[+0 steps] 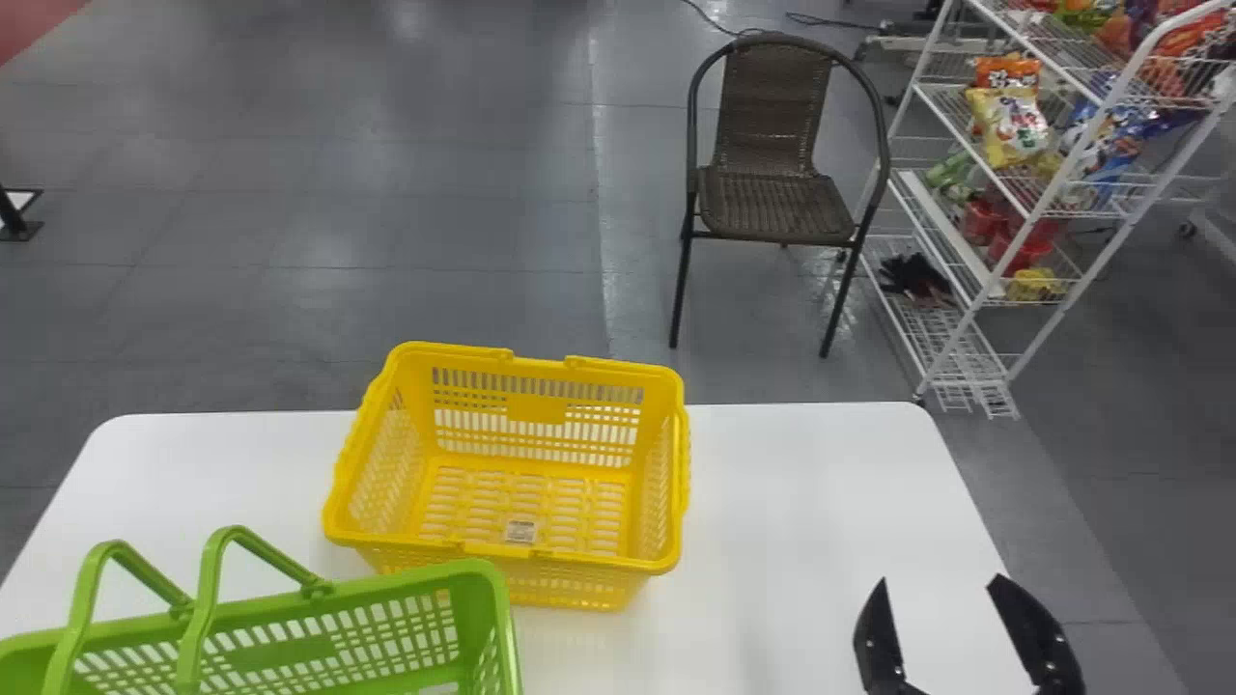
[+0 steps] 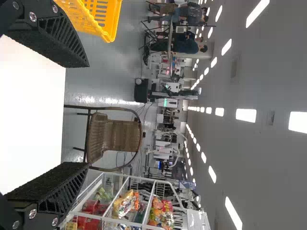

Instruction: Grasp handle with right gripper to insert into left gripper then lift and swing left to center

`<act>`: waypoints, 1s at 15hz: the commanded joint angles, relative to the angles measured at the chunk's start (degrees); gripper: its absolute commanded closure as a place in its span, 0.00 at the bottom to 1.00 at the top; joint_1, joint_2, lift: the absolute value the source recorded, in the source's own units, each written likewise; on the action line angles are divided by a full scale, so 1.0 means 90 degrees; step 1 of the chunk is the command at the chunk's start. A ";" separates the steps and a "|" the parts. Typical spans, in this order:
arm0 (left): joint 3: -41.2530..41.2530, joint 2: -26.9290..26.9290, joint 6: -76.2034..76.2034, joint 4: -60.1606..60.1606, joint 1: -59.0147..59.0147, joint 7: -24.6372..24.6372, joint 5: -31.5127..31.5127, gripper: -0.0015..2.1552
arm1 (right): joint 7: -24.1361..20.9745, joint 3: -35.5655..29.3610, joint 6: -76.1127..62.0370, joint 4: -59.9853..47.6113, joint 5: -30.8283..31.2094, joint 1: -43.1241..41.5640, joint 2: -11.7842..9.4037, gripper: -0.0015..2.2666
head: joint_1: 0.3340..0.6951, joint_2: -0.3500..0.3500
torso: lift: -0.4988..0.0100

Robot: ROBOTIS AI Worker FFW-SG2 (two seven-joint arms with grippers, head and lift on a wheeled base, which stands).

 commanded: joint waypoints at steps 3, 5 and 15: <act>-0.0975 -0.0386 0.0027 -0.0054 -0.0267 0.0329 0.0018 0.88 | 0.0000 0.0004 0.0000 -0.0103 0.0000 0.0088 0.0006 0.04 | 1.00 0.16 | 0.98; -0.1308 -0.0571 0.0027 -0.0063 -0.0404 0.0495 0.0028 0.88 | 0.0000 -0.0006 -0.0020 -0.0122 0.0000 0.0118 0.0006 0.04 | 1.00 0.10 | 0.98; -0.2030 -0.1138 0.0027 0.0005 -0.0804 0.0836 -0.0197 0.88 | 0.0049 -0.0016 -0.0117 -0.0239 0.0000 0.0186 0.0016 0.04 | 1.00 0.00 | 0.98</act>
